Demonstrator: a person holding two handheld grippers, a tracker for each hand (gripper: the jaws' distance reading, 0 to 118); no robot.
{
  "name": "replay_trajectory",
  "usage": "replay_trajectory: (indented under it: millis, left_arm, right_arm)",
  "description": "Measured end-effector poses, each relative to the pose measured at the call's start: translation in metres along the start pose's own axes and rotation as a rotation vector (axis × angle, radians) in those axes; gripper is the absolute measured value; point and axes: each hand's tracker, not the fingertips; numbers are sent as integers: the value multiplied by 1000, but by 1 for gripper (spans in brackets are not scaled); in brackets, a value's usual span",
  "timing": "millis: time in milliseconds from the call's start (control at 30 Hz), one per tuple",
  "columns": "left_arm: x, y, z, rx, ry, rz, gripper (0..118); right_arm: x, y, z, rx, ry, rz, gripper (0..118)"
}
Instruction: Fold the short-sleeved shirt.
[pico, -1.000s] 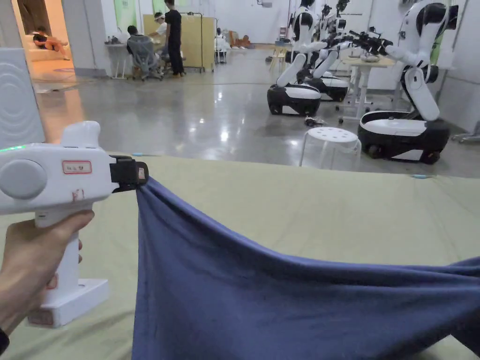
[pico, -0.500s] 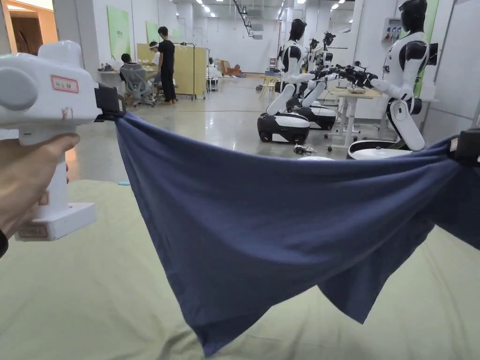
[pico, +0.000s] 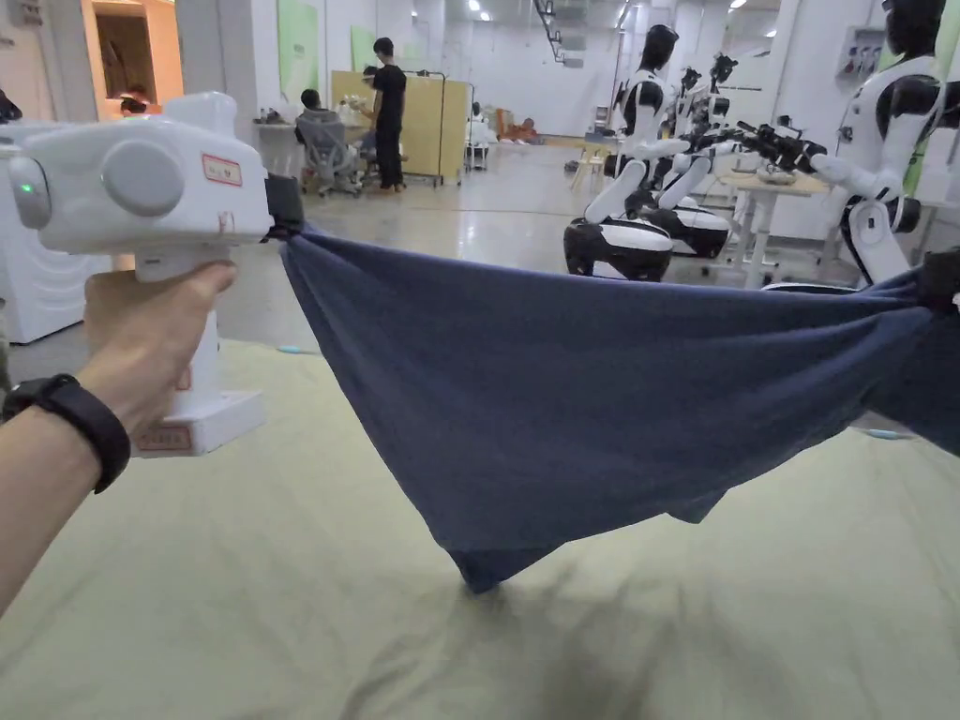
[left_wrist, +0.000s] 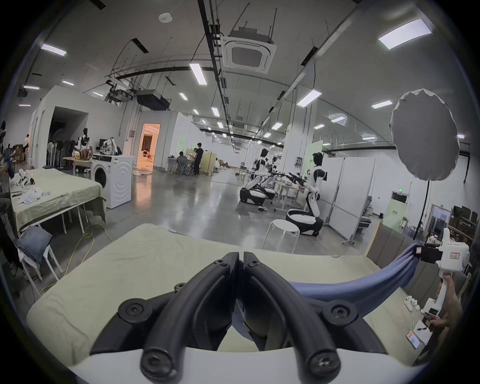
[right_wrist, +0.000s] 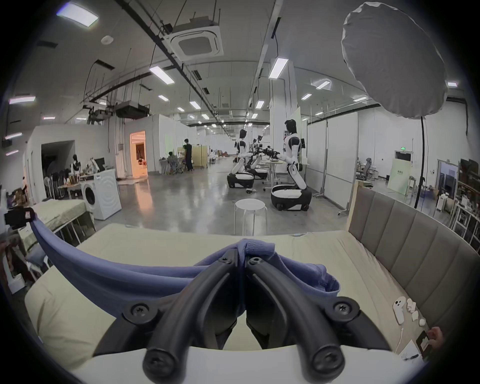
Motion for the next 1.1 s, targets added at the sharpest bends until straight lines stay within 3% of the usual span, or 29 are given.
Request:
replay_trajectory:
  millis: [267,533,733,900,967,1000,1033,1067,1100]
  left_arm:
    - [-15,-83,38,-79,-66,104,5]
    - [-40,-215,144,-192,-116,186,5]
    - [-48,-292,223,-337,-96,163,5]
    - [-64,-333,238,-481,-82,132,5]
    - [-64,-348,242,-521,-59,99,5]
    - [-65,-354,243,-537,-79,83,7]
    - [-65,-361,249,-516,-74,72,17]
    - [-66,-363,252,-504,-49,55,42]
    - [-68,-362,255,-508,-20,25,55]
  right_arm:
    - [7,-80,8,-67,58,-29,5]
    - [33,-227,123,-208,92,-55,5]
    - [52,-317,209,-305,74,-210,5]
    - [41,-362,250,-374,33,-212,5]
    - [31,-372,253,-462,15,-118,5]
    - [27,-375,252,-486,18,-91,10]
    - [25,-377,252,-499,11,-60,27]
    - [23,-378,253,-503,-24,-32,64]
    - [23,-377,256,-493,-68,-20,81]
